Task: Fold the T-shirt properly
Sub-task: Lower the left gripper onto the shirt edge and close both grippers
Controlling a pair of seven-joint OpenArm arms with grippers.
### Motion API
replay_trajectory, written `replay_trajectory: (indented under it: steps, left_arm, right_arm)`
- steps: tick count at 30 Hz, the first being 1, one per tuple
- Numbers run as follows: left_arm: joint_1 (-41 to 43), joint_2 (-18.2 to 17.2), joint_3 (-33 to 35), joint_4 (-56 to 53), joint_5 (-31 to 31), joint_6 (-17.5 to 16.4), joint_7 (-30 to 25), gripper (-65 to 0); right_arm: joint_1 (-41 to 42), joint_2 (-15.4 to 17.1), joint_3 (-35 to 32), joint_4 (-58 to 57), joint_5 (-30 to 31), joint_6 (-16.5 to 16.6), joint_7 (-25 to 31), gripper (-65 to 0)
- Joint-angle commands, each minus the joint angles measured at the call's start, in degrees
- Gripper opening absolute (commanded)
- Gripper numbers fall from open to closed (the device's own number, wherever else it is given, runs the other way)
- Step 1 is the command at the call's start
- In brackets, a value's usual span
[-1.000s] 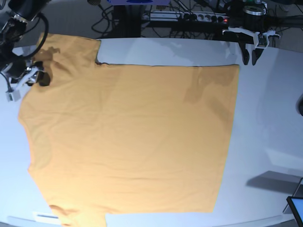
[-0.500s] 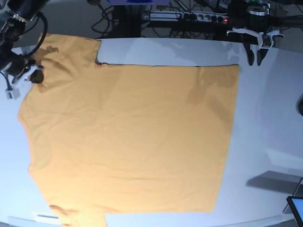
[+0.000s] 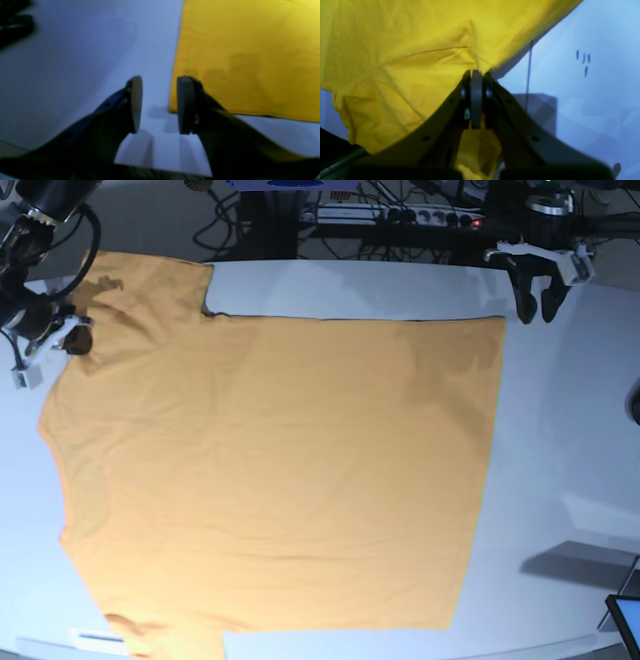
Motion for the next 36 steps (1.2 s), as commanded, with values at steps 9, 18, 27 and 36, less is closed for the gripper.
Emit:
replay_trajectory:
  steps: [9, 18, 27, 36]
  left_arm:
    - [0.3, -0.5, -7.8, 0.6, -10.7, -6.7, 13.5, -41.8]
    - [-1.6, 0.5, -8.1, -0.1, -11.1, -8.5, 20.6, -41.8]
    - [-5.9, 0.7, -8.1, -4.7, -11.1, -10.4, 27.5, -42.0]
    - [-6.3, 2.6, -12.7, -5.5, -12.7, -19.8, 28.0, -39.0]
  right_arm:
    - [-0.4, 1.1, 0.2, 0.8, 0.8, 0.1, 0.6, -64.4]
    - [-1.1, 1.1, 0.2, 0.8, 0.8, 0.1, 0.7, -64.6]
    - [-1.6, 1.1, 0.2, 0.9, 0.8, 0.1, 0.7, -64.6]
    - [-1.6, 1.1, 0.2, 0.9, 0.8, 0.1, 0.7, -64.6]
